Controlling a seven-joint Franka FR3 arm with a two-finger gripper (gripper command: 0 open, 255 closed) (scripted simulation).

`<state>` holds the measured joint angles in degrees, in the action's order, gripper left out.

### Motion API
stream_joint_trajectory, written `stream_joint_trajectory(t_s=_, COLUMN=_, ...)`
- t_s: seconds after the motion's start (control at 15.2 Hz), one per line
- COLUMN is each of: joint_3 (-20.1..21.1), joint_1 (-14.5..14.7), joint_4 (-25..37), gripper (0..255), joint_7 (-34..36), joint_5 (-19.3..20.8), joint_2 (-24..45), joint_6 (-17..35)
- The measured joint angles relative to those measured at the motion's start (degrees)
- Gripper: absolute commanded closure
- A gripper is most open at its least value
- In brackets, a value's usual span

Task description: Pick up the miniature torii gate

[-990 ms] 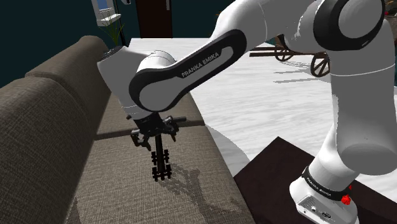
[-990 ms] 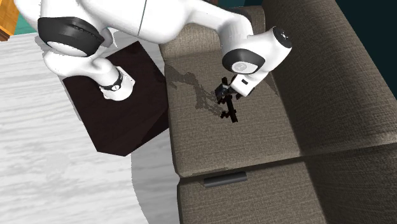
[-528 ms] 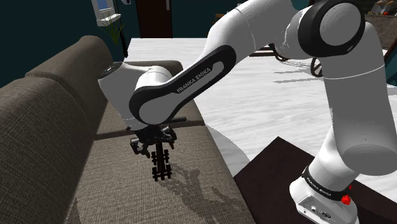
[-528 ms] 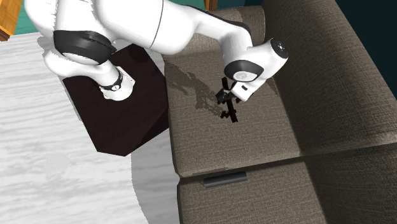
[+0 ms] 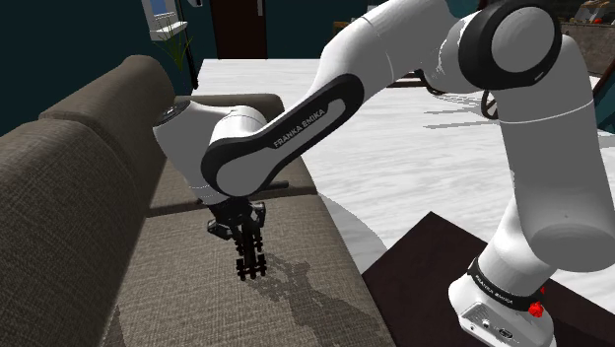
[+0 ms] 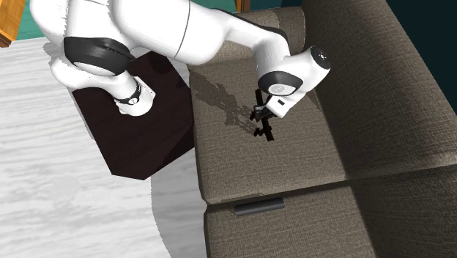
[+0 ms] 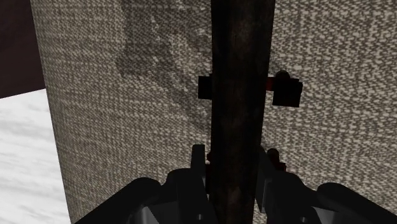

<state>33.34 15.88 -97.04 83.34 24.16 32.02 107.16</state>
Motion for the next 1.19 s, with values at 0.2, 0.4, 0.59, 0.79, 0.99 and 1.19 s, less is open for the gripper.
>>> stream_joint_trajectory(t_s=0.2, joint_3=0.01, joint_1=0.0, joint_4=-0.04, gripper=255, joint_7=0.02, joint_5=-0.01, joint_2=-0.02, joint_6=0.03)
stream_joint_trajectory(t_s=0.4, joint_3=0.2, joint_1=-0.06, joint_4=0.1, gripper=255, joint_7=-0.1, joint_5=-0.33, joint_2=-0.47, joint_6=-0.6)
stream_joint_trajectory(t_s=0.59, joint_3=0.55, joint_1=-0.22, joint_4=0.68, gripper=255, joint_7=-0.54, joint_5=-0.93, joint_2=-1.4, joint_6=-1.97)
stream_joint_trajectory(t_s=0.79, joint_3=0.93, joint_1=-0.39, joint_4=1.63, gripper=255, joint_7=-1.12, joint_5=-1.61, joint_2=-2.46, joint_6=-3.75)
stream_joint_trajectory(t_s=0.99, joint_3=1.32, joint_1=-0.48, joint_4=2.51, gripper=255, joint_7=-1.55, joint_5=-2.29, joint_2=-3.5, joint_6=-5.48)
stream_joint_trajectory(t_s=1.19, joint_3=1.55, joint_1=-0.6, joint_4=3.85, gripper=255, joint_7=-2.21, joint_5=-2.79, joint_2=-4.23, joint_6=-7.35)
